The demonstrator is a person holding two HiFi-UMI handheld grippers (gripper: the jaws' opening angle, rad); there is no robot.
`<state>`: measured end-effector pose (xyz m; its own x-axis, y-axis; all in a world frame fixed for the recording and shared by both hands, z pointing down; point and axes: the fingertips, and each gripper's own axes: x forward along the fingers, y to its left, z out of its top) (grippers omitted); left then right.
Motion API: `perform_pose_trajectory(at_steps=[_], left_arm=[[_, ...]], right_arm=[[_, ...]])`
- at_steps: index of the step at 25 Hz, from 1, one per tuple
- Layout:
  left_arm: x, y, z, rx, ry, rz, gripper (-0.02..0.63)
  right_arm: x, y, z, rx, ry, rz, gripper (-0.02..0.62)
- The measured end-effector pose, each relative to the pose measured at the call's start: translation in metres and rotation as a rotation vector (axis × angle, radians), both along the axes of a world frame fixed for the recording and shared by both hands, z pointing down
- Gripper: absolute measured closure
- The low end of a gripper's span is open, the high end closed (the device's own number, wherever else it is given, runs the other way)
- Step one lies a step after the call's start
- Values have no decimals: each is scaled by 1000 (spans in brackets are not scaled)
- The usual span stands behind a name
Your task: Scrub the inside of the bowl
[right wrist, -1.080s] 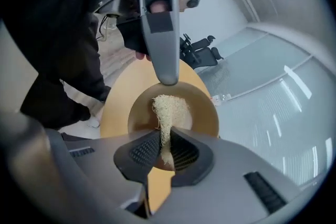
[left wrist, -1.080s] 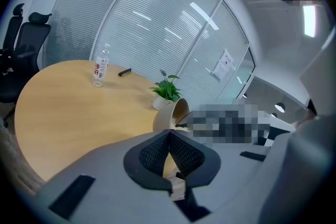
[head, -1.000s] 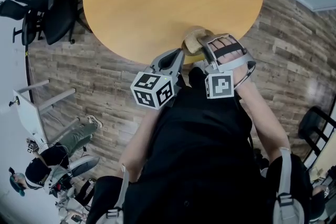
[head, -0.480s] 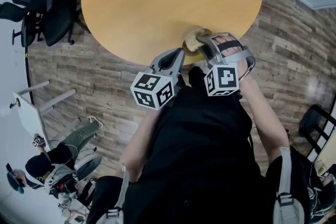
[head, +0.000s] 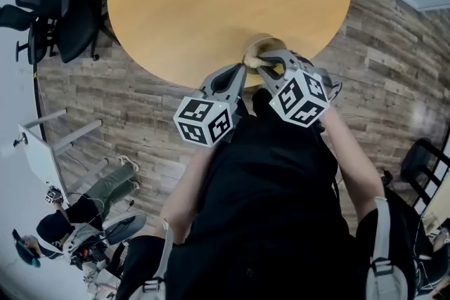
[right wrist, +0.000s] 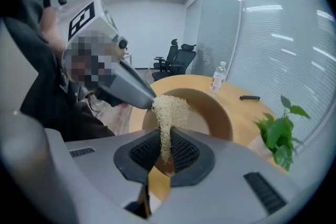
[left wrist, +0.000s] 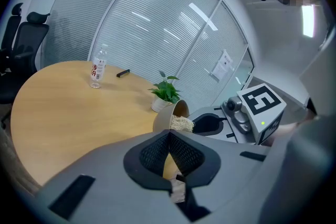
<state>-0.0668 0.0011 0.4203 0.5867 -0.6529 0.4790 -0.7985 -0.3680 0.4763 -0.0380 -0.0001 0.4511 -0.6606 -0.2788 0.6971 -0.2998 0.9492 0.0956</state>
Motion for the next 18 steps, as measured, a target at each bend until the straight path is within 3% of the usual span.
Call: perform_pose_trajectory(at_steps=[4,9,13,18], left_arm=[[-2,2,1,-1,0,-8,594],[-3,0,-2,7,10,-10,594],[0,-2,-6,29,2,0,594],[-3,-3,-5,43,-26,-10,594]], right_arm=[[-4,3,-4,-231,-173,128,558],[3,-16,-12,-518,-437,385,558],[8,-27,-12,-722,-598,578,558],[10,-28,-14,-981,-776,738,558]])
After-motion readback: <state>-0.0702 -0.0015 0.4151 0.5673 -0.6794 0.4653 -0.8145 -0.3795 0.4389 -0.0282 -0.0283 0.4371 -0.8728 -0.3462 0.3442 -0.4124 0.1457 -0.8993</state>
